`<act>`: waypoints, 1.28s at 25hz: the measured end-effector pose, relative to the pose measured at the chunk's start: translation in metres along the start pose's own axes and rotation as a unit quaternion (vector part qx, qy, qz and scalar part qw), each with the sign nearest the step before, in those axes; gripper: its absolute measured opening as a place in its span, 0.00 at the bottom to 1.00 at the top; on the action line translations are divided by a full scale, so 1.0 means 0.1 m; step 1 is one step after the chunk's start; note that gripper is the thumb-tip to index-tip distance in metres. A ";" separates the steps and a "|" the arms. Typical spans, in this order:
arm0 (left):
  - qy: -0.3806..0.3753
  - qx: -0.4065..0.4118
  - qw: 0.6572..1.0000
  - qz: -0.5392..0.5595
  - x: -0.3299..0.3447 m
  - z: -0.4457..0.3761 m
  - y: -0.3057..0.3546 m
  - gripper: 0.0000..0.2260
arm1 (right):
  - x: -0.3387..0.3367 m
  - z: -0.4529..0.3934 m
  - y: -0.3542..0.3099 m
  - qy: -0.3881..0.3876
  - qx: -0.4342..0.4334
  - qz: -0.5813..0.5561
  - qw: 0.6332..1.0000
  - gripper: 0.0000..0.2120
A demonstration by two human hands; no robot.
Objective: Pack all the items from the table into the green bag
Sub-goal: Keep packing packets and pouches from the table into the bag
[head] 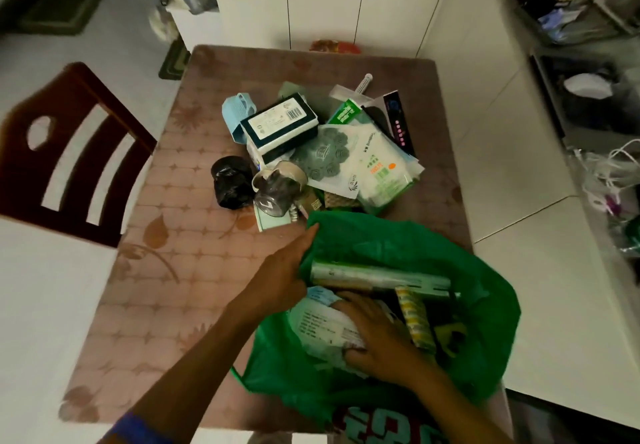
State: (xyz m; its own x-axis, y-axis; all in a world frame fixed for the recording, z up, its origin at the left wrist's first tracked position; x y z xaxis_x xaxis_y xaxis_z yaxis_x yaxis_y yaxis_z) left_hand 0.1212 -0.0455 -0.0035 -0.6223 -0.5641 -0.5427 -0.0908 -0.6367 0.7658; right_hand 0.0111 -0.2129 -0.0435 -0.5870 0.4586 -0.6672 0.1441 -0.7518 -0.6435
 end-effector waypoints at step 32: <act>-0.185 0.026 0.975 -0.118 1.00 -0.57 0.49 0.18 | -1.30 1.01 0.61 0.192 0.236 -0.027 0.952 0.20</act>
State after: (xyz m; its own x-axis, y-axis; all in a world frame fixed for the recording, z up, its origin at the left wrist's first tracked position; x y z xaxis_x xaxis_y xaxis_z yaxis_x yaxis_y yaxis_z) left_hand 0.0983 -0.1632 -0.0397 -0.8159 -0.1712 -0.5523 -0.2988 -0.6930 0.6561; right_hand 0.0156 -0.3659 0.0414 -0.2357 0.5746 -0.7837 -0.3050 -0.8095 -0.5018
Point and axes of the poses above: each hand's wrist, its own z-axis away from the middle knuckle, its own x-axis out of the palm, y = z × x, the point moved 4 cm from there along -z, towards the middle knuckle, and after that the axes turned 5 degrees about -y, right-handed, at the moved point
